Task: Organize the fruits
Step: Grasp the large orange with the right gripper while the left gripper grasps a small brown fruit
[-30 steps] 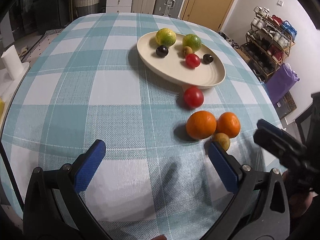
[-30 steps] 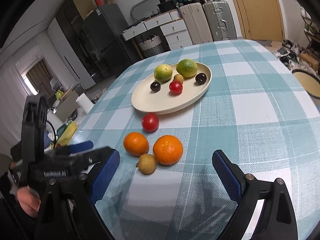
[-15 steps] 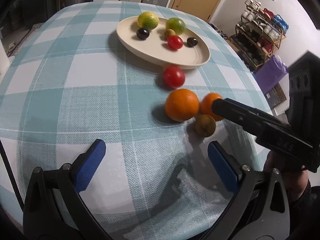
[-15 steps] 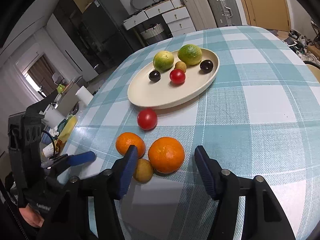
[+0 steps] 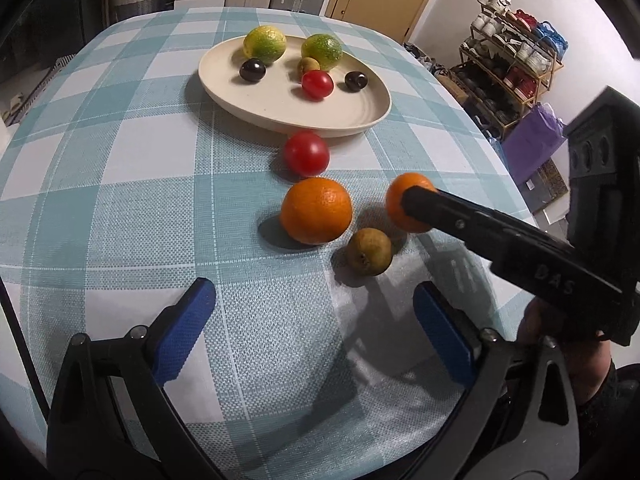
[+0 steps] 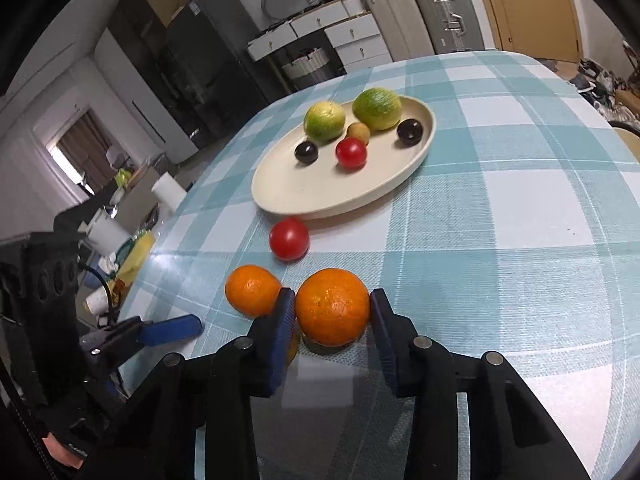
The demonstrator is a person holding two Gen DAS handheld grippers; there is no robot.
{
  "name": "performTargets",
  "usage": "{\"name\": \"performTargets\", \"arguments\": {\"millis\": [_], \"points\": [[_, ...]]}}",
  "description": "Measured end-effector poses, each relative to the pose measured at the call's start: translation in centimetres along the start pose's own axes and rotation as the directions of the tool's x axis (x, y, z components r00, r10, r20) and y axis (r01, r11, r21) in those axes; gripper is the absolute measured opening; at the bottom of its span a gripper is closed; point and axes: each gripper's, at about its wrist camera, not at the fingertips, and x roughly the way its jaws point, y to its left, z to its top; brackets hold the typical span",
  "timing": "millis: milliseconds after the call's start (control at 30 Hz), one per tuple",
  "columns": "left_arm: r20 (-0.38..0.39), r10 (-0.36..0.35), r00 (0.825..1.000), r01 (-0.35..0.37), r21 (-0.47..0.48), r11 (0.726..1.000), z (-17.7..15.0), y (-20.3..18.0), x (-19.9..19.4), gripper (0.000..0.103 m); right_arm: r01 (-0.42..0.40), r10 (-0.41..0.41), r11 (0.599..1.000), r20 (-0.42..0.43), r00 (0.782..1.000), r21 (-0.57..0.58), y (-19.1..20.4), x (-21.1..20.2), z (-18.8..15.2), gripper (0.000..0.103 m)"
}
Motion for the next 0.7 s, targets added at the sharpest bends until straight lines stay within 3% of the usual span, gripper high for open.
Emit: {"name": "performTargets", "arguments": {"millis": [100,333,600,700], "points": [[0.004,-0.002,1.0,0.002,0.006,1.0,0.2,-0.4,0.1,0.094,-0.006,0.006,1.0,0.023,1.0,0.006,-0.3,-0.8,0.0,0.039],[-0.012,-0.027,1.0,0.028,0.032,0.999,0.4,-1.7,0.4,0.075,-0.024,0.023,1.0,0.055,0.998,0.019,-1.0,-2.1,-0.1,0.039],[-0.055,-0.065,0.996,0.063,-0.03,0.998,1.2,-1.8,1.2,0.056,-0.047,0.045,0.999,0.079,0.996,0.025,-1.7,-3.1,-0.5,0.039],[-0.06,-0.063,0.996,0.061,-0.026,0.998,1.2,-2.2,1.4,0.056,-0.054,0.051,0.998,0.083,0.995,0.033,-2.0,-3.4,-0.7,0.039]]}}
